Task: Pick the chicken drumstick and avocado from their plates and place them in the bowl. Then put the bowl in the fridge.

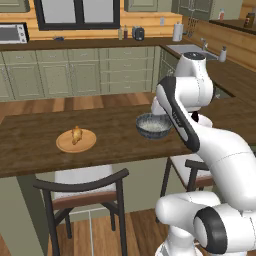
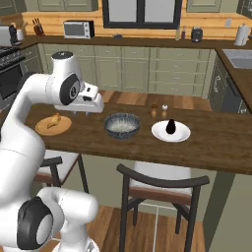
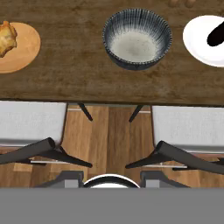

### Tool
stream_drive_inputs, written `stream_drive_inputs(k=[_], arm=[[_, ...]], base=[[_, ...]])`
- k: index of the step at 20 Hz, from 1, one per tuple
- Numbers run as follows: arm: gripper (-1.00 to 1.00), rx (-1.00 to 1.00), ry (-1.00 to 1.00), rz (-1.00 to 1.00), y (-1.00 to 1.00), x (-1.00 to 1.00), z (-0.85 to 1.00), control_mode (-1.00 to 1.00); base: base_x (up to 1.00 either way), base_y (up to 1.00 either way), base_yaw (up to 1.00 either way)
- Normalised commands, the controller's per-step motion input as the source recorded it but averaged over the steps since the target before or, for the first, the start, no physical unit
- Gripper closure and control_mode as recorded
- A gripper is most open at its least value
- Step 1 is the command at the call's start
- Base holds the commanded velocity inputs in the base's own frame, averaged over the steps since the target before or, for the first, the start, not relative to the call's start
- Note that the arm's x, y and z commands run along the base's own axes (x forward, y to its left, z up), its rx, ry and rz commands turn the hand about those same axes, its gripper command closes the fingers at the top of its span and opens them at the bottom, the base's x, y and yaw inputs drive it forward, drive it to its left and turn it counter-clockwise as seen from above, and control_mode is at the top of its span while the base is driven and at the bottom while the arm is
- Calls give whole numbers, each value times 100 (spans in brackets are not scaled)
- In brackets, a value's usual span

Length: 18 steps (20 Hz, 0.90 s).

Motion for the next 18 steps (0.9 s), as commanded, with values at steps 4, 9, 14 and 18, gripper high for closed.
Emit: stream_drive_inputs(k=[4, 9, 14, 18], arm=[[-100, -2, -1, 0, 11, 0, 0, -100], [-100, -4, -16, 0, 100, 20, -8, -100], [-100, -4, -11, 0, 100, 16, -23, -100], [-100, -8, -1, 0, 100, 22, -32, -100]], base=[[0, 0, 0], [0, 0, 0], [0, 0, 0], [0, 0, 0]])
